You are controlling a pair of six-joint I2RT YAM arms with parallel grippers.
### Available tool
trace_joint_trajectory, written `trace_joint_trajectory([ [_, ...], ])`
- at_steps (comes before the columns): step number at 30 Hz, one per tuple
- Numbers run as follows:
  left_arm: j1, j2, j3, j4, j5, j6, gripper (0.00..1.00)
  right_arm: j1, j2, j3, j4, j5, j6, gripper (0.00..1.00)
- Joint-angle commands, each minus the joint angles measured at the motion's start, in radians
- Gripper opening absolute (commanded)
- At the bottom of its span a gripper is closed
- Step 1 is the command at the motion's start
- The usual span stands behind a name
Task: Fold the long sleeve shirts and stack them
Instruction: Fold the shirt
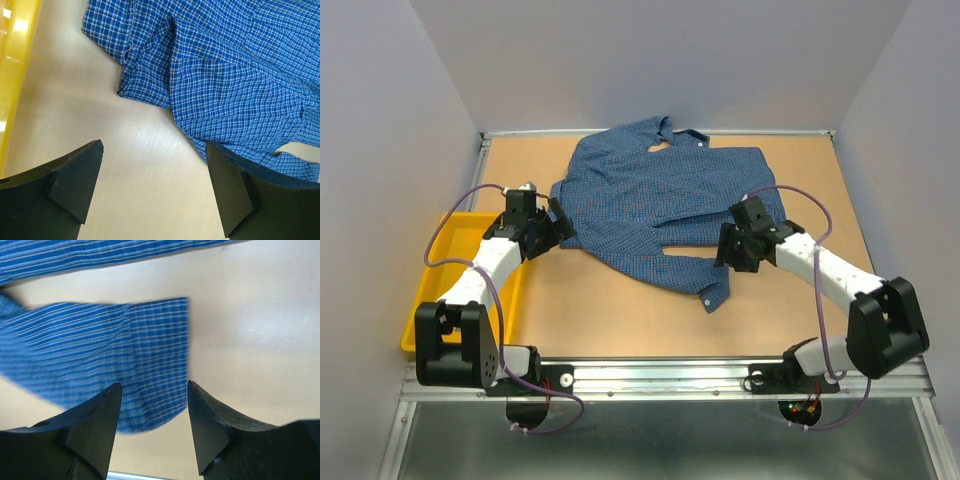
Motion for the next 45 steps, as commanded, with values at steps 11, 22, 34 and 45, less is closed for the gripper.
trace_joint_trajectory([
  [11, 0.0, -0.027, -0.024, 0.014, -0.005, 0.02, 0.96, -0.006, 0.233, 0.023, 0.168, 0.182, 0.025, 0.6],
  [22, 0.0, -0.021, -0.033, 0.028, 0.001, 0.02, 0.96, 0.009, 0.333, -0.048, 0.245, 0.141, -0.022, 0.54],
  [34, 0.0, -0.014, -0.033, 0.031, 0.004, 0.025, 0.96, 0.016, 0.244, -0.032, 0.205, 0.086, -0.088, 0.01],
  [45, 0.0, -0.016, -0.007, 0.012, 0.004, 0.034, 0.96, 0.016, 0.378, 0.789, 0.058, 0.161, -0.248, 0.01],
])
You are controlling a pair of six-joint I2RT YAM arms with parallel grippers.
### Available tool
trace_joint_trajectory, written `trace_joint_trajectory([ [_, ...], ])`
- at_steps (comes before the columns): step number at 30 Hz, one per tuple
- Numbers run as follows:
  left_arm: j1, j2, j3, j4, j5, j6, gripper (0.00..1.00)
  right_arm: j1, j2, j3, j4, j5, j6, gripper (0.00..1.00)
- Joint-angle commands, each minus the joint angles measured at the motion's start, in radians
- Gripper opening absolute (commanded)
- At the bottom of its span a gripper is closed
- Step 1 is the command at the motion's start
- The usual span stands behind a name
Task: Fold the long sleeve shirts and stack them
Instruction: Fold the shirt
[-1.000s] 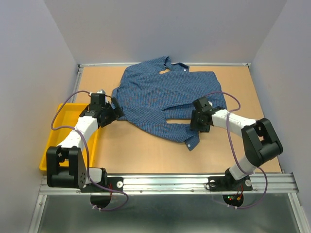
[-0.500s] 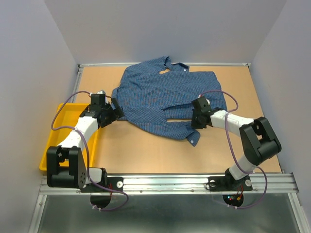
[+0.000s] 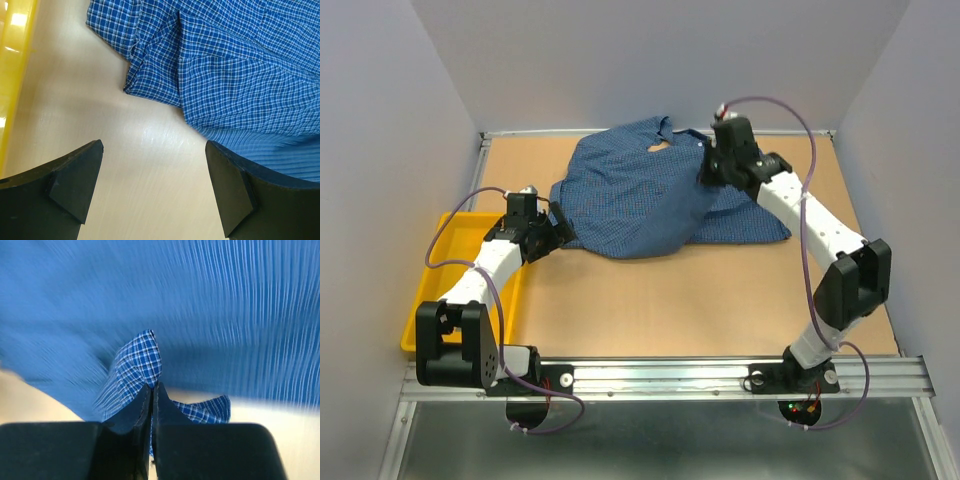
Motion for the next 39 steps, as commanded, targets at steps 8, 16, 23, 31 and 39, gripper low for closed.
trace_joint_trajectory([
  [8, 0.0, -0.021, 0.039, -0.006, 0.034, 0.02, 0.96, 0.008, 0.443, 0.965, 0.135, 0.151, -0.224, 0.01],
  [16, -0.002, 0.009, 0.065, 0.008, 0.083, 0.013, 0.94, 0.008, 0.529, 0.934, 0.529, 0.015, -0.275, 0.19],
  [23, -0.009, 0.001, 0.104, 0.006, 0.129, -0.008, 0.92, 0.0, 0.494, 0.772, 0.526, 0.103, -0.252, 0.92],
  [31, -0.083, 0.087, 0.213, 0.046, 0.146, -0.045, 0.9, -0.21, 0.102, 0.215, 0.339, -0.02, -0.027, 0.81],
  [39, -0.109, 0.327, 0.292, 0.14, 0.147, -0.114, 0.83, -0.485, -0.017, -0.243, 0.37, -0.3, 0.121, 0.62],
])
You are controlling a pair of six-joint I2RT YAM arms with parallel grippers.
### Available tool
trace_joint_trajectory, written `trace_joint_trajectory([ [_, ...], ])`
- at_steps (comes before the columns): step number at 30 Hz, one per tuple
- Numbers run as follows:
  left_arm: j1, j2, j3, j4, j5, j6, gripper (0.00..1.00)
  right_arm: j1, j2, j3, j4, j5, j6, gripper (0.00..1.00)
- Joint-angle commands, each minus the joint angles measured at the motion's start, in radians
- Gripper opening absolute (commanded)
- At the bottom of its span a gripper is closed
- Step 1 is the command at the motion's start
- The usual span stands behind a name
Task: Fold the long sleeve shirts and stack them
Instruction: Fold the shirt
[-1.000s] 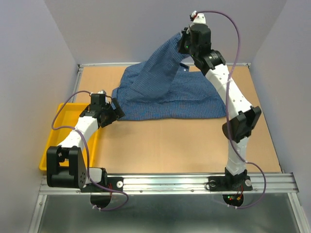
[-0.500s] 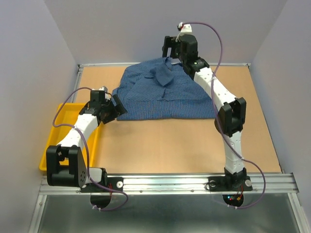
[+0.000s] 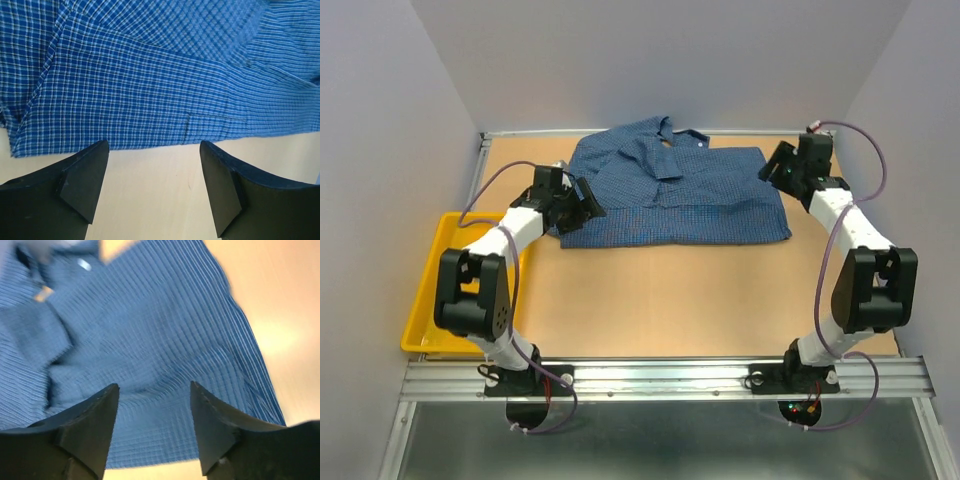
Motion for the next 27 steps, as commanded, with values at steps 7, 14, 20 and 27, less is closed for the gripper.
trace_joint_trajectory([
  [7, 0.019, 0.226, 0.061, 0.054, -0.044, -0.069, 0.75, -0.228, 0.015, -0.381, 0.176, -0.16, 0.256, 0.43],
  [14, 0.063, 0.203, -0.059, 0.054, -0.069, -0.115, 0.72, -0.332, 0.015, -0.501, 0.199, -0.031, 0.322, 0.38],
  [20, 0.085, 0.065, -0.215, 0.042, -0.077, -0.129, 0.71, -0.351, -0.12, -0.554, 0.15, 0.039, 0.325, 0.32],
  [27, 0.039, -0.131, -0.251, -0.001, -0.075, -0.114, 0.79, -0.143, -0.212, -0.312, 0.147, -0.103, 0.139, 0.46],
])
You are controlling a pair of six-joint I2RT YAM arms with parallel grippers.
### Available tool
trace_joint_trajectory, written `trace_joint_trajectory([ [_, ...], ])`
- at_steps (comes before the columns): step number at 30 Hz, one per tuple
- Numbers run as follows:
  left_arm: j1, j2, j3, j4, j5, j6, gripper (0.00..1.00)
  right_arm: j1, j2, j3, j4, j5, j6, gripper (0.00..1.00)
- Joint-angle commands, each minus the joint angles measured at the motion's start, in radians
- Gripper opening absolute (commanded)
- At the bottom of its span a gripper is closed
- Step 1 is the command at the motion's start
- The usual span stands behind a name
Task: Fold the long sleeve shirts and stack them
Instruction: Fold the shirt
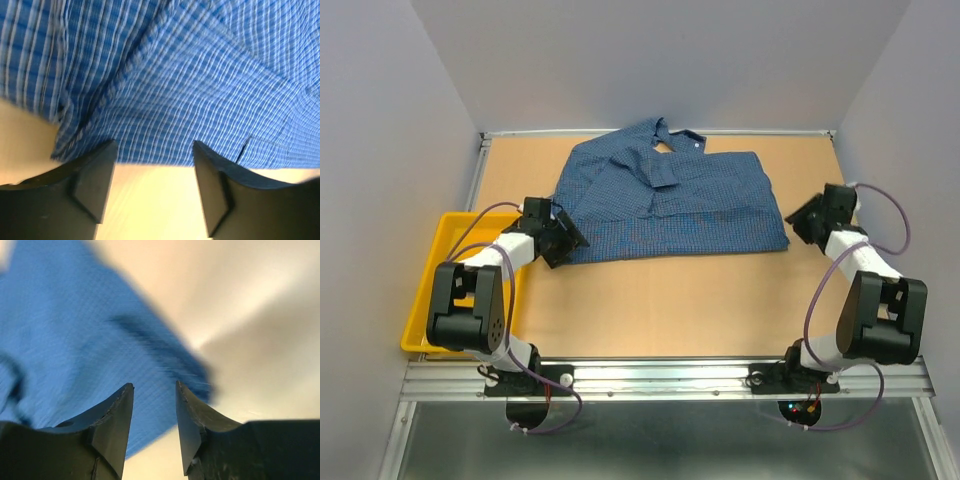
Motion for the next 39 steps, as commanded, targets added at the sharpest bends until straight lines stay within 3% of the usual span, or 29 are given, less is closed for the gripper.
trace_joint_trajectory([
  [1, -0.042, -0.114, 0.028, -0.061, -0.02, 0.024, 0.82, 0.154, -0.016, 0.214, 0.042, -0.089, -0.11, 0.46],
  [6, -0.099, -0.191, 0.103, -0.029, -0.025, 0.029, 0.88, 0.334, 0.096, 0.288, 0.173, -0.212, -0.042, 0.46],
  [11, -0.133, -0.096, 0.131, 0.088, 0.001, 0.012, 0.86, 0.488, 0.272, 0.286, 0.399, -0.319, 0.034, 0.46],
  [15, -0.133, -0.002, 0.116, 0.141, -0.006, -0.013, 0.84, 0.501, 0.389, 0.256, 0.575, -0.414, 0.071, 0.46],
  [18, -0.127, 0.036, 0.088, 0.163, -0.012, -0.033, 0.83, 0.499, 0.455, 0.268, 0.574, -0.431, -0.014, 0.46],
  [22, -0.104, 0.044, 0.01, 0.177, -0.012, -0.054, 0.82, 0.438, 0.489, 0.225, 0.575, -0.424, -0.068, 0.46],
  [33, -0.053, 0.012, -0.122, 0.183, 0.023, -0.057, 0.82, 0.068, 0.488, 0.072, 0.683, -0.471, -0.061, 0.45],
  [39, -0.053, -0.085, -0.176, 0.145, 0.026, -0.051, 0.82, -0.015, 0.413, 0.016, 0.681, -0.41, -0.057, 0.46],
])
